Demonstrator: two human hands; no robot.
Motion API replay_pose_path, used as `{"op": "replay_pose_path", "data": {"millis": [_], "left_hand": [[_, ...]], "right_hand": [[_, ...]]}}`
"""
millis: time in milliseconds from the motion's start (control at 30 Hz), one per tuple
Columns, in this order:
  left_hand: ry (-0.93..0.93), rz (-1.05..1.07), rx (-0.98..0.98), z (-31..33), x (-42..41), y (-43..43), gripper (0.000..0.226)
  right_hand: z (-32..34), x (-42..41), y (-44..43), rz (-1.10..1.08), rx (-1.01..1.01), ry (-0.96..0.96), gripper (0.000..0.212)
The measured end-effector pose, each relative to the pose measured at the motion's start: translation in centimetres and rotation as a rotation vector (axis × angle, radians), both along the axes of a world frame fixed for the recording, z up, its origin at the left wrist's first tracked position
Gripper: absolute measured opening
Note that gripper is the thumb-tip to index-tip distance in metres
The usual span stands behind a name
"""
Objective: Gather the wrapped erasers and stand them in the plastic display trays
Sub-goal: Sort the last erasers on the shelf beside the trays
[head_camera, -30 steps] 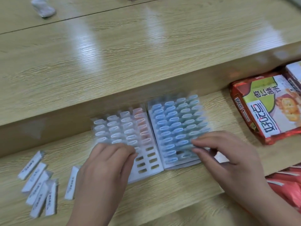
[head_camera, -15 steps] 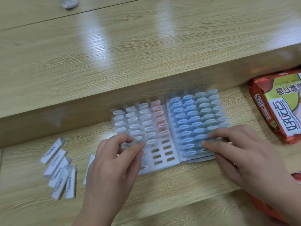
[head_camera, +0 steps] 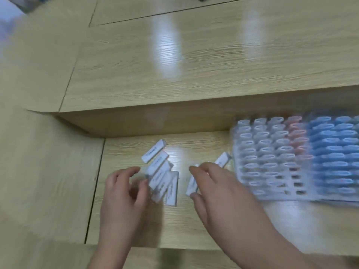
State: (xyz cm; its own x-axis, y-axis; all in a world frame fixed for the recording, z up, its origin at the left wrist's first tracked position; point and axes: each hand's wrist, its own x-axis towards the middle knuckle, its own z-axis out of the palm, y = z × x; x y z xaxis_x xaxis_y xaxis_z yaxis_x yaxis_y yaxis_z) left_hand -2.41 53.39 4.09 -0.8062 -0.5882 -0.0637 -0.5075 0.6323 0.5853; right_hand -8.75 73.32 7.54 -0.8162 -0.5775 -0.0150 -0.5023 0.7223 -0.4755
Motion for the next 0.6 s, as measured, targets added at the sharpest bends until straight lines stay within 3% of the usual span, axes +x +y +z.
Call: {"op": "replay_pose_path", "data": {"millis": [133,233,467,600], "left_hand": [[-0.076,-0.047,0.055,0.2,-1.5,-0.9,0.045],[-0.125,-0.118,0.061,-0.3,-2.6,-1.2,0.047],[-0.115,-0.149,-0.126,-1.8,-4.9,-0.9,0.027],[-0.111,-0.162,-0.090,-1.8,-6.2,-0.9,0.016]], "right_hand": [[-1.2,-1.5,-3.0,-0.096,0.274,-0.104,0.069],[-1.9,-2.4,-3.3,-0.148,0.356,-0.104,0.064],[-2.4,-3.7,-3.8,-0.207,0.271,-0.193,0.053],[-2.4,-4.5,-4.1,-0.264,0.083,-0.295,0.034]]}}
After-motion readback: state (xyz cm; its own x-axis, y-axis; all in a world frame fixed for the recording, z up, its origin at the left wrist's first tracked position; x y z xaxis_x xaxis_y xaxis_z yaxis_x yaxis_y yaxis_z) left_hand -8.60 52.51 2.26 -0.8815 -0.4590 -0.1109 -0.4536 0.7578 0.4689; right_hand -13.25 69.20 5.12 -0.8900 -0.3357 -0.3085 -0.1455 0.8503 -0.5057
